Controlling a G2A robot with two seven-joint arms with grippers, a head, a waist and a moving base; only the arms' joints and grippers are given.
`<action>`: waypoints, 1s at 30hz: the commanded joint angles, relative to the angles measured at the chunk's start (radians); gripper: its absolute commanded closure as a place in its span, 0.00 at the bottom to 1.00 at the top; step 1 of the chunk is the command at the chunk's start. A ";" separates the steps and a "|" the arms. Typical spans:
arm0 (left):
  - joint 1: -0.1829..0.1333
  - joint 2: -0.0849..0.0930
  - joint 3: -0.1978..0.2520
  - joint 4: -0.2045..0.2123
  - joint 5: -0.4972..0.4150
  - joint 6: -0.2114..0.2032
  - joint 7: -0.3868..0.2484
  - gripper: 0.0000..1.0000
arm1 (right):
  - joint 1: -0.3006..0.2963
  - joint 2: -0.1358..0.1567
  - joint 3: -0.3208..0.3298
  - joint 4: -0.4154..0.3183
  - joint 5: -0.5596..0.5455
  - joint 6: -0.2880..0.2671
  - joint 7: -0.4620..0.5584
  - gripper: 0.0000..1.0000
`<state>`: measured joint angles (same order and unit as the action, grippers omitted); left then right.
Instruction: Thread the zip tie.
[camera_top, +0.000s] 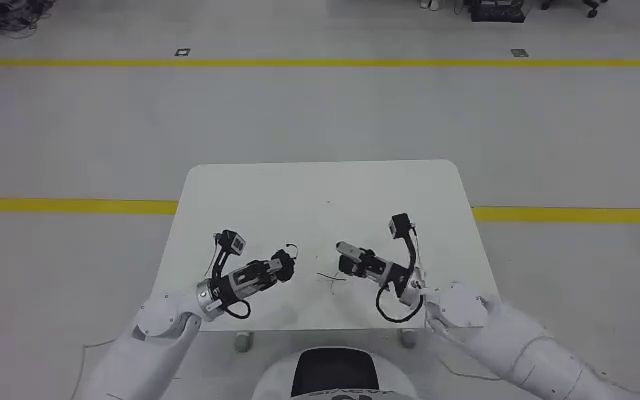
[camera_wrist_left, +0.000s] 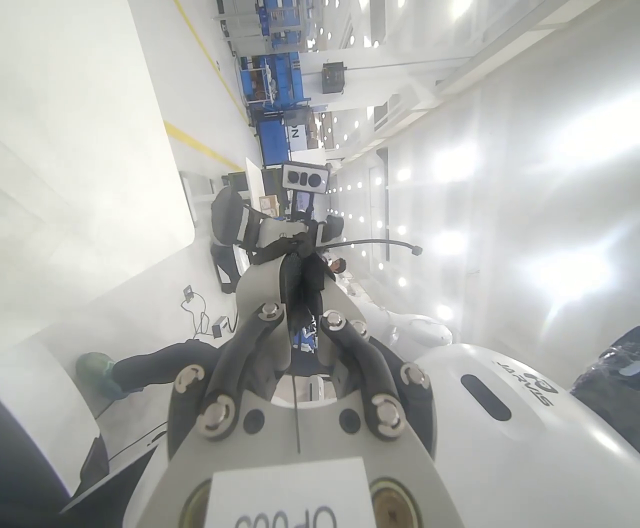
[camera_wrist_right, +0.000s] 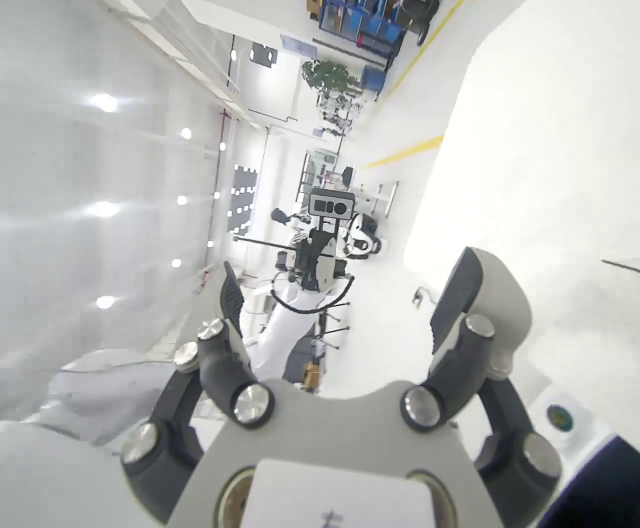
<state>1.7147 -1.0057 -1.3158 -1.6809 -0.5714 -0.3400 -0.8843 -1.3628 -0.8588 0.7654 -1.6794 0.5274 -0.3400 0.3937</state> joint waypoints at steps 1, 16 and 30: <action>0.002 -0.002 -0.002 -0.002 0.001 0.000 -0.003 1.00 | -0.082 -0.053 0.220 0.073 0.154 0.000 0.352 0.00; 0.004 -0.007 0.006 -0.008 0.039 0.000 0.009 1.00 | -0.167 -0.207 0.490 0.230 0.309 0.000 0.820 0.00; -0.062 -0.016 0.082 0.055 -0.078 0.053 -0.079 1.00 | -0.008 -0.253 0.307 0.423 0.268 0.010 0.906 0.00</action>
<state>1.6578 -1.0207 -1.2399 -1.6327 -0.6401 -0.2878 -0.9574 -1.3876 -1.1062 1.0896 -1.2751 0.7932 -0.3269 1.2938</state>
